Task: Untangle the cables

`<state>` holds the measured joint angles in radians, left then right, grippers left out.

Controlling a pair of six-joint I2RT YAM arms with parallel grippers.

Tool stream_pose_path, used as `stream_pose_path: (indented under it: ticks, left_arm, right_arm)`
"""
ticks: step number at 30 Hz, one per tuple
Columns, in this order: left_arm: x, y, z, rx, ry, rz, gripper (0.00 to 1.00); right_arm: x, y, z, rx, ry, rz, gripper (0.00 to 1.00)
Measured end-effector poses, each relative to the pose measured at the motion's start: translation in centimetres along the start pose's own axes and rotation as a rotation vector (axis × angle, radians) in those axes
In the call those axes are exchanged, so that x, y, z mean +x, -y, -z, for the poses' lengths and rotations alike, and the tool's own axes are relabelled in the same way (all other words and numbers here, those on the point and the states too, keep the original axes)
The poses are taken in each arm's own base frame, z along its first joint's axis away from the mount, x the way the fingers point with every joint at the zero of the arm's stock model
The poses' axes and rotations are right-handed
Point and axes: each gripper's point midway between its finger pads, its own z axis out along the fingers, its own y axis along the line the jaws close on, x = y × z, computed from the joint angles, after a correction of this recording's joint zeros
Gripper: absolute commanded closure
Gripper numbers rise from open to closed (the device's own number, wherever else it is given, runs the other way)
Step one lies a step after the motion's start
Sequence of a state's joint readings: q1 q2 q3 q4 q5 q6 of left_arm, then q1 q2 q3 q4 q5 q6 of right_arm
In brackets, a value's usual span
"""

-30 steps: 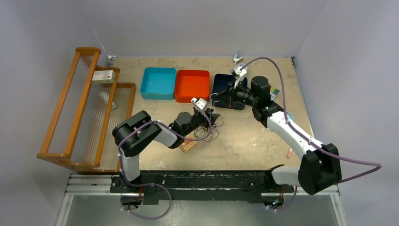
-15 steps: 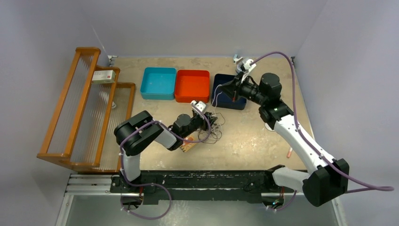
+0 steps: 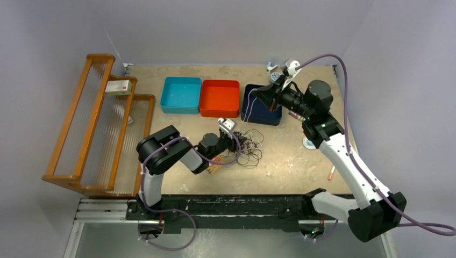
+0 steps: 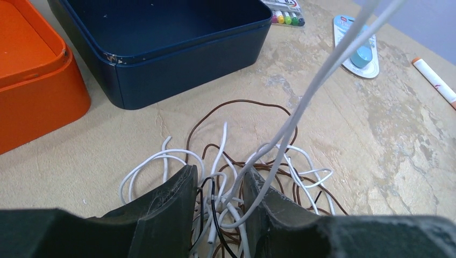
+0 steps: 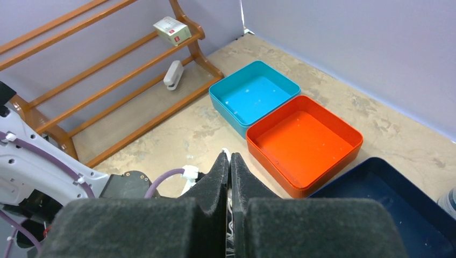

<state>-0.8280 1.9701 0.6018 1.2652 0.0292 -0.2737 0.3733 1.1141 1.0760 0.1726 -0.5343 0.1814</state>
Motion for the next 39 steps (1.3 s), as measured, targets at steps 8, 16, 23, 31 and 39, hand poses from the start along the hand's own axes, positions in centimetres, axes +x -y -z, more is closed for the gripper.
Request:
stream_pose_path:
  ticks: [8,16,23,31,39]
  left_arm:
    - [0.0,0.0,0.1,0.004,0.012,0.004,0.65]
    - [0.0,0.1,0.2,0.005,0.014,0.005,0.67]
    - [0.4,0.0,0.5,0.002,0.002,0.004,0.68]
    - [1.1,-0.2,0.9,-0.002,-0.017,0.005,0.68]
    - [1.4,-0.3,1.1,-0.005,-0.028,0.005,0.69]
  right_arm:
    - [-3.4,-0.8,0.6,0.000,0.062,0.042,1.00]
    - [-9.5,-1.9,2.1,0.023,0.201,0.138,1.00]
    - [-12.9,-2.1,2.9,0.056,0.279,0.204,1.00]
    - [-16.7,-1.5,4.7,0.164,0.378,0.268,1.00]
    - [-20.6,-0.7,7.2,0.294,0.494,0.312,1.00]
